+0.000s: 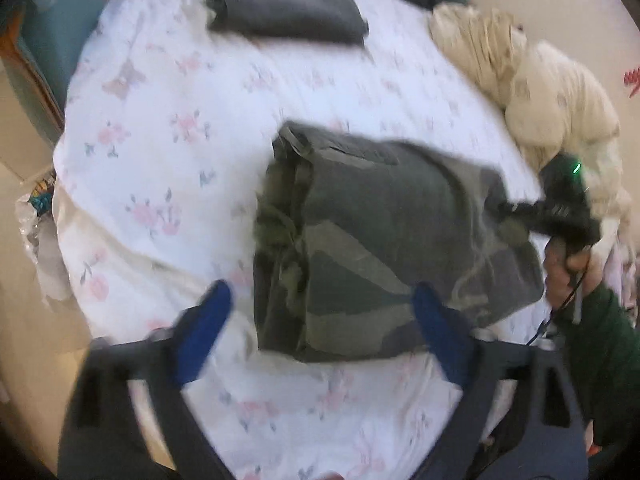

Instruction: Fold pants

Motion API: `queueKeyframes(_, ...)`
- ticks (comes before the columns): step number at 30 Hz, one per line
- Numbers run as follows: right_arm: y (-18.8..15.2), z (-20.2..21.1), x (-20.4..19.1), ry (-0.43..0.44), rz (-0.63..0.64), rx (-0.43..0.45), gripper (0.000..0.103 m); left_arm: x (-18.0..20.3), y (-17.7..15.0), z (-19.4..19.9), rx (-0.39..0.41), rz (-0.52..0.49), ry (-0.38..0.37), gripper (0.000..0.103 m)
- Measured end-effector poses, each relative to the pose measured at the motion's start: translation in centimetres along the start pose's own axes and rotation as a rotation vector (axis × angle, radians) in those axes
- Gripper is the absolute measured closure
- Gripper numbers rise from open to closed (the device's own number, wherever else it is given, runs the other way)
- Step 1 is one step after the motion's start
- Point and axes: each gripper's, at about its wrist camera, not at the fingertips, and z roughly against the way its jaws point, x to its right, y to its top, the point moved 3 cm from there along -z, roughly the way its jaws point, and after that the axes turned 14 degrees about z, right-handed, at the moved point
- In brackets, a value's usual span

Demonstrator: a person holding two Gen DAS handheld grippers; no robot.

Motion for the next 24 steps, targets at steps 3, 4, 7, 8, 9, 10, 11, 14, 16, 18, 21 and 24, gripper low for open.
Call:
queueKeyframes(3,-0.7,-0.3,1.3,0.016,-0.058,0.012,0.065,0.2,0.6,-2.3,-0.041,0.000,-0.014,0.006)
queueKeyframes(4,-1.2,0.0,1.8,0.022,-0.075,0.012,0.063,0.5,0.4,-3.0,-0.046,-0.006,-0.009,0.006)
queueKeyframes(7,-1.8,0.8,2.6,0.042,-0.137,0.031,0.036,-0.5,0.4,-6.3,-0.132,-0.026,0.026,0.006)
queueKeyframes(8,-2.4,1.2,2.7,0.063,-0.159,0.038,0.021,-1.0,0.2,-7.5,-0.173,-0.033,0.025,0.006)
queueKeyframes(9,-2.4,0.7,2.3,0.059,-0.173,0.033,0.010,-1.6,0.0,-7.7,-0.183,-0.030,0.024,0.005)
queueKeyframes(10,-2.6,0.5,2.3,0.049,-0.178,0.028,0.009,-1.8,-0.2,-8.1,-0.202,-0.022,0.007,0.005)
queueKeyframes(11,-3.4,0.2,2.2,0.036,-0.173,0.011,0.009,-1.9,-0.4,-8.4,-0.226,-0.031,-0.001,0.005)
queueKeyframes(14,-5.7,-1.8,1.6,0.064,-0.193,-0.055,0.009,-2.1,-1.4,-8.9,-0.235,-0.068,-0.002,0.005)
queueKeyframes(16,-7.5,-3.0,0.9,0.107,-0.221,-0.068,0.009,-2.1,-1.9,-9.5,-0.244,-0.080,0.012,0.005)
queueKeyframes(18,-8.9,-4.1,-0.1,0.085,-0.198,-0.040,0.010,-1.0,-2.2,-9.6,-0.228,-0.124,0.034,0.013)
queueKeyframes(21,-9.5,-4.0,-1.5,0.018,-0.145,0.024,0.027,0.5,-2.7,-9.3,-0.210,-0.182,0.048,0.045)
queueKeyframes(24,-9.1,-3.0,-3.3,-0.037,-0.077,0.058,0.054,1.7,-3.0,-8.4,-0.182,-0.188,0.069,0.069)
